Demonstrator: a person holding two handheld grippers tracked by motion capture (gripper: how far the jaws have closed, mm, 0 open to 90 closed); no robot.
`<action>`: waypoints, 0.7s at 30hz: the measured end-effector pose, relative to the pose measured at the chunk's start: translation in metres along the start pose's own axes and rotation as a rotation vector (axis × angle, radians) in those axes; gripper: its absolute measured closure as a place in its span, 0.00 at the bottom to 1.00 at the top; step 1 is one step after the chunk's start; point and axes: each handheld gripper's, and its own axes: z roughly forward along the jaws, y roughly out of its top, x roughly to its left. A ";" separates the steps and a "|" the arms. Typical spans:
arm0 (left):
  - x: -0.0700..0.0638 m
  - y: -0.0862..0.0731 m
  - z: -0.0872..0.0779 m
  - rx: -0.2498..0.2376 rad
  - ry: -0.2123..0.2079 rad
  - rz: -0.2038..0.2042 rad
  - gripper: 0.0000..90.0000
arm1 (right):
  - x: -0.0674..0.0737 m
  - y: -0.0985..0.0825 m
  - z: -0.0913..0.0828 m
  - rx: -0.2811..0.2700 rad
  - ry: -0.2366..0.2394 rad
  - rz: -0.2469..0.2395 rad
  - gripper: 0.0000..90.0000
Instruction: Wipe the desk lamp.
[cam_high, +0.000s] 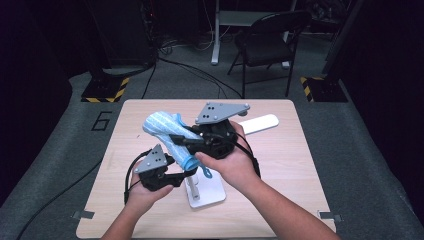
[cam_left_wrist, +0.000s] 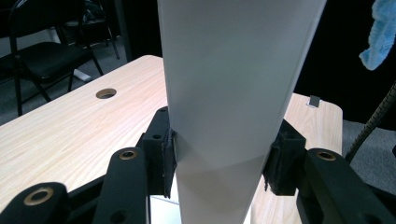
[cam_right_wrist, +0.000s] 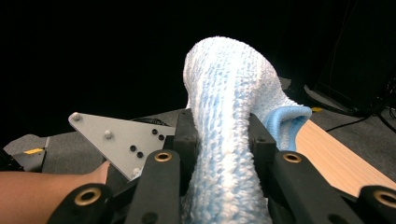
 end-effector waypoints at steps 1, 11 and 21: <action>0.000 0.000 0.000 0.000 -0.001 0.000 0.59 | -0.001 0.000 0.000 0.001 0.005 -0.003 0.79; 0.000 0.000 0.000 0.000 -0.006 -0.003 0.59 | -0.006 -0.001 -0.003 0.012 0.000 0.013 0.79; 0.000 -0.001 0.000 -0.006 -0.002 -0.004 0.59 | -0.009 -0.004 -0.007 0.003 -0.021 0.023 0.79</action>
